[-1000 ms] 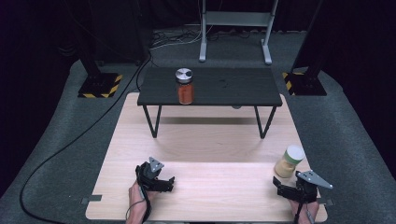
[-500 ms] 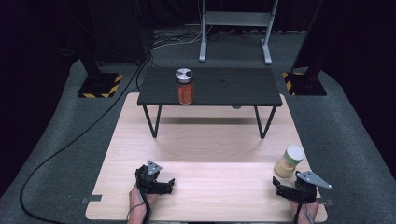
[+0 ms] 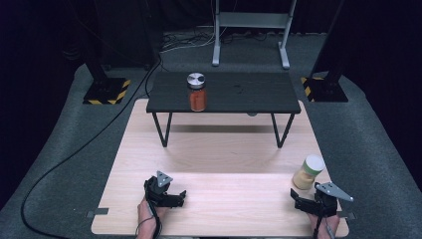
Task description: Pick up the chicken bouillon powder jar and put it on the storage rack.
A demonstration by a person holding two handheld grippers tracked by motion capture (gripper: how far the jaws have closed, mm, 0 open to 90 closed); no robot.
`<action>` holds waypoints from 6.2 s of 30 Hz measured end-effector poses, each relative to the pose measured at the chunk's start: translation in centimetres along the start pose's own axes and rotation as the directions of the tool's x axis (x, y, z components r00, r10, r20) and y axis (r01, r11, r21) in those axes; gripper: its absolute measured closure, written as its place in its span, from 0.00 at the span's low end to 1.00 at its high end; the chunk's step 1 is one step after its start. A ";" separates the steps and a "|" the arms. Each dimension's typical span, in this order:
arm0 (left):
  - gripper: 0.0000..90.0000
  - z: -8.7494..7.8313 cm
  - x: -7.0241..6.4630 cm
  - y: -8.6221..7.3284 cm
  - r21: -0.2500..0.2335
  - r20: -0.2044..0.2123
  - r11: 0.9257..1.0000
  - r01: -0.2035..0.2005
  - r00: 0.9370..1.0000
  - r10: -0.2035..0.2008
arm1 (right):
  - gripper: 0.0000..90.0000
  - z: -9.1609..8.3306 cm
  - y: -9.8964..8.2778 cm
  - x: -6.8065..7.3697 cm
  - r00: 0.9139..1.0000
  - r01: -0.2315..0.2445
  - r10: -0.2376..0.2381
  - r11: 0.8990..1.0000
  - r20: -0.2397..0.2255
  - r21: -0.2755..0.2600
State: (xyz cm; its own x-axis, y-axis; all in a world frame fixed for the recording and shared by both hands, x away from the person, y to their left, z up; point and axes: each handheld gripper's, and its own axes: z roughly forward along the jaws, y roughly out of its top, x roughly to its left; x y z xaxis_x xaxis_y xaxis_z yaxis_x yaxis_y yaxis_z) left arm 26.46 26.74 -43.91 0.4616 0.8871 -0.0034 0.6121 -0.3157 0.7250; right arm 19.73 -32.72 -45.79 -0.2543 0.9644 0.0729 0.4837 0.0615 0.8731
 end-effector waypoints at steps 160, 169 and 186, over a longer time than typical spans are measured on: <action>0.00 0.0 0.0 0.0 0.000 0.000 1.000 0.005 1.000 -0.005 | 0.37 -1.9 16.3 1.5 0.966 0.121 -0.194 0.922 -0.169 -0.368; 0.00 0.0 0.0 0.0 0.000 0.000 1.000 0.004 1.000 -0.004 | 0.37 -1.6 17.4 1.3 0.966 0.118 -0.193 0.922 -0.174 -0.369; 0.00 0.0 0.0 0.0 -0.001 0.000 1.000 0.004 1.000 -0.004 | 0.37 -0.8 19.9 1.7 0.961 0.132 -0.210 0.919 -0.178 -0.371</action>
State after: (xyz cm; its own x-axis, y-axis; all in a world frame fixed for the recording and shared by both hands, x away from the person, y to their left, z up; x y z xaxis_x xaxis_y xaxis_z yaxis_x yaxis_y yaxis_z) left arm 26.45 26.74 -43.92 0.4594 0.8882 -0.0060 0.6132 -0.3123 0.7256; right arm 28.24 -30.06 -27.90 -0.4956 0.8681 -0.0276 0.1000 0.0886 0.9910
